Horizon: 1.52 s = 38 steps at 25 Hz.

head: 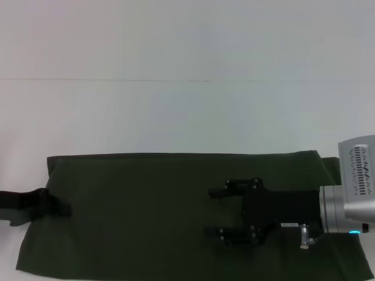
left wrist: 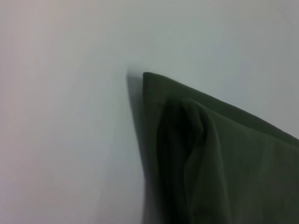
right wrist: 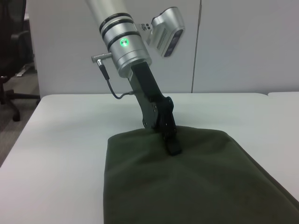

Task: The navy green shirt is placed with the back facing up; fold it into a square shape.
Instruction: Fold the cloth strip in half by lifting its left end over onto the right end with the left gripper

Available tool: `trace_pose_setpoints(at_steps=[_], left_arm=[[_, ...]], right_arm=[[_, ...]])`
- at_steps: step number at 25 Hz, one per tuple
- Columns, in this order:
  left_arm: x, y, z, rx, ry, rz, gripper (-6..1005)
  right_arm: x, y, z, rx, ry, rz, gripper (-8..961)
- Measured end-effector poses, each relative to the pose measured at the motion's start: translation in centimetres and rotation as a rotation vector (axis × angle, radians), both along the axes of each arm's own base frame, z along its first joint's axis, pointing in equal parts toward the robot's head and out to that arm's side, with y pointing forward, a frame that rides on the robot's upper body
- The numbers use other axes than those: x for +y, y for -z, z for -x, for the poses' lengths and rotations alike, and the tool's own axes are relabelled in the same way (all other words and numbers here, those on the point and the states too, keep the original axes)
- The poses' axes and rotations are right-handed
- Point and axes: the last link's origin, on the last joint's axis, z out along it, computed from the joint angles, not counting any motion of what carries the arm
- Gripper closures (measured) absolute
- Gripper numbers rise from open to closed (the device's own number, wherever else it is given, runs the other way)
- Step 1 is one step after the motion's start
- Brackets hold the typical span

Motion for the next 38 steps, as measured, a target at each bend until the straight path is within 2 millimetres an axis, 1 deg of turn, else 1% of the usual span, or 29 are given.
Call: trace_pose_setpoints(at_steps=[3, 6, 9, 13, 14, 15, 21, 26, 30, 34, 38], left_arm=[[0.0, 0.0, 0.0, 0.001, 0.001, 0.0, 860], [0.1, -0.3, 0.0, 0.005, 0.002, -0.003, 894], [0.2, -1.0, 0.3, 0.02, 0.002, -0.015, 929], [0.3, -2.3, 0.8, 0.058, 0.002, -0.028, 930], [0.3, -2.3, 0.8, 0.058, 0.002, -0.028, 930], [0.4, -3.5, 1.1, 0.085, 0.004, -0.039, 930], [0.4, -5.4, 1.5, 0.128, -0.007, -0.05, 931], [0.7, -5.5, 0.8, 0.103, -0.001, -0.044, 931], [1.1, -5.3, -0.2, 0.041, -0.057, -0.043, 931], [1.4, -5.5, -1.0, -0.014, -0.101, -0.042, 931], [1.6, -5.5, -2.0, -0.045, -0.092, -0.023, 930]], right_arm=[[0.0, -0.1, 0.0, 0.005, 0.001, -0.002, 204], [0.1, -0.2, 0.2, 0.017, 0.0, -0.003, 204], [-0.1, -0.4, 0.3, 0.035, -0.001, -0.001, 205], [-0.1, -0.9, 0.3, 0.061, 0.004, -0.016, 205], [-0.1, -0.9, 0.3, 0.069, 0.006, -0.018, 205], [-0.1, -1.1, 0.2, 0.076, 0.008, -0.023, 205], [-0.2, -2.0, 0.0, 0.13, 0.03, -0.063, 205], [-0.4, -2.1, -0.1, 0.142, 0.036, -0.072, 204], [-0.5, -2.1, -0.3, 0.147, 0.044, -0.076, 205], [-0.8, -2.4, -0.8, 0.168, 0.072, -0.099, 205], [-1.2, -2.8, -1.4, 0.184, 0.095, -0.118, 205]])
